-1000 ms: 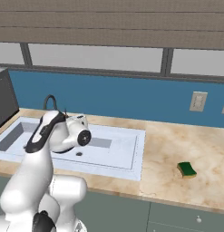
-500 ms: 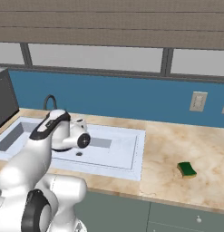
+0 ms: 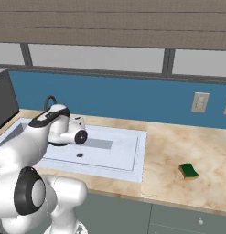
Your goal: Soak the sponge with water for a few seconds and then drop it inside the sink.
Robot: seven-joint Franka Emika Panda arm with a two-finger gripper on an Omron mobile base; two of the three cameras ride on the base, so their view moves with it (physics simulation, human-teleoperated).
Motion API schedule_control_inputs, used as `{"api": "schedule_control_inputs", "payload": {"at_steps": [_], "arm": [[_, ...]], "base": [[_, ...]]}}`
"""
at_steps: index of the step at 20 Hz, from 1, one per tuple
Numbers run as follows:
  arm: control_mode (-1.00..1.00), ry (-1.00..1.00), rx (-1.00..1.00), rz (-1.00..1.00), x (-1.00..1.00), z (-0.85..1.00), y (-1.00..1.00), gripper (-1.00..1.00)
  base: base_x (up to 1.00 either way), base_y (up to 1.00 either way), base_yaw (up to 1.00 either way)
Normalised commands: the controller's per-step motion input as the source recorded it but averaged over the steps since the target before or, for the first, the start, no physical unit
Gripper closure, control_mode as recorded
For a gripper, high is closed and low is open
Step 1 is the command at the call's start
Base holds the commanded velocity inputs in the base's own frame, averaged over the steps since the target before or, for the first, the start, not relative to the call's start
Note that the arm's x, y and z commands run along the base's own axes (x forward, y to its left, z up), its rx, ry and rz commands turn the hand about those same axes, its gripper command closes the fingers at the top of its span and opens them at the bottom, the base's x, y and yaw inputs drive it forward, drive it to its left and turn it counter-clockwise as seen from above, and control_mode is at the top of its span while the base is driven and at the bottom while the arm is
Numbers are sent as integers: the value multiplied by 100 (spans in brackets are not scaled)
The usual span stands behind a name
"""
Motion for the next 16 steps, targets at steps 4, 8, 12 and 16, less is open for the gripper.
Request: {"api": "schedule_control_inputs", "payload": {"at_steps": [4, 8, 12, 16], "arm": [[-100, 0, 0, 0, 26, -2, 0, -100], [-100, 0, 0, 0, 21, -5, 2, -100], [-100, 0, 0, 0, 22, -9, 10, -100], [-100, 0, 0, 0, 23, -4, 14, -100]], "base": [[0, 0, 0], [0, 0, 0], [0, 0, 0], [0, 0, 0]]}}
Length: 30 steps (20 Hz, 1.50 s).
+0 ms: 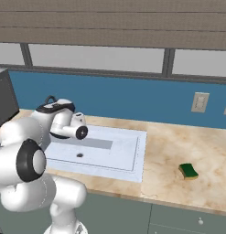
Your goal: Soak the sponge with water for a few seconds and then drop it inside the sink.
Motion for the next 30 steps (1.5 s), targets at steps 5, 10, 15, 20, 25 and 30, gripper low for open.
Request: {"api": "schedule_control_inputs", "payload": {"at_steps": [5, 10, 15, 20, 25, 30], "arm": [[-100, 0, 0, 0, 20, -4, 14, -100], [-100, 0, 0, 0, 15, -5, 9, -100], [-100, 0, 0, 1, 18, -9, 3, -100], [-100, 0, 0, 1, 19, -9, 4, -100], [-100, 0, 0, 0, 17, -8, 4, -100], [-100, 0, 0, 0, 17, -7, 5, -100]], "base": [[0, 0, 0], [0, 0, 0], [0, 0, 0], [0, 0, 0], [0, 0, 0], [0, 0, 0]]}}
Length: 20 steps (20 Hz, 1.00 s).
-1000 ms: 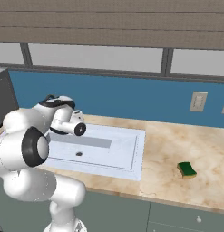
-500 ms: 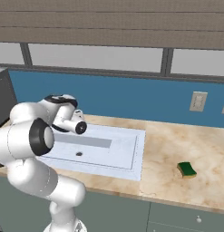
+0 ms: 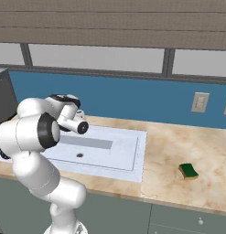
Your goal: Soak the sponge with water for a few seconds and then drop it inside the sink.
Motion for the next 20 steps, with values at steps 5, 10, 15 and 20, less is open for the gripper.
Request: {"api": "schedule_control_inputs", "payload": {"at_steps": [5, 10, 15, 20], "arm": [[-100, 0, 0, 0, 16, -7, 14, -100], [-100, 0, 0, 0, 18, -3, 13, -100], [-100, 0, 0, 0, 14, -6, 10, -100], [-100, 0, 0, 0, 10, -10, 6, -100]], "base": [[0, 0, 0], [0, 0, 0], [0, 0, 0], [0, 0, 0]]}}
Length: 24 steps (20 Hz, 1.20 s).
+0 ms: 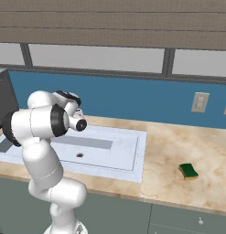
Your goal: Soak the sponge with water for a few seconds and then drop it inside the sink.
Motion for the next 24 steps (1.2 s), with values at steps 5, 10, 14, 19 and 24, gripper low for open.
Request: {"api": "schedule_control_inputs", "payload": {"at_steps": [5, 10, 14, 19, 24], "arm": [[-100, 0, 0, 0, 3, -10, 0, -100], [-100, 0, 0, 0, 6, -7, 0, -100], [-100, 0, 0, 0, 7, -2, 0, -100], [-100, 0, 0, 0, 17, -1, 0, -100], [-100, 0, 0, 0, 18, -4, 0, -100]], "base": [[0, 0, 0], [0, 0, 0], [0, 0, 0], [0, 0, 0], [0, 0, 0]]}}
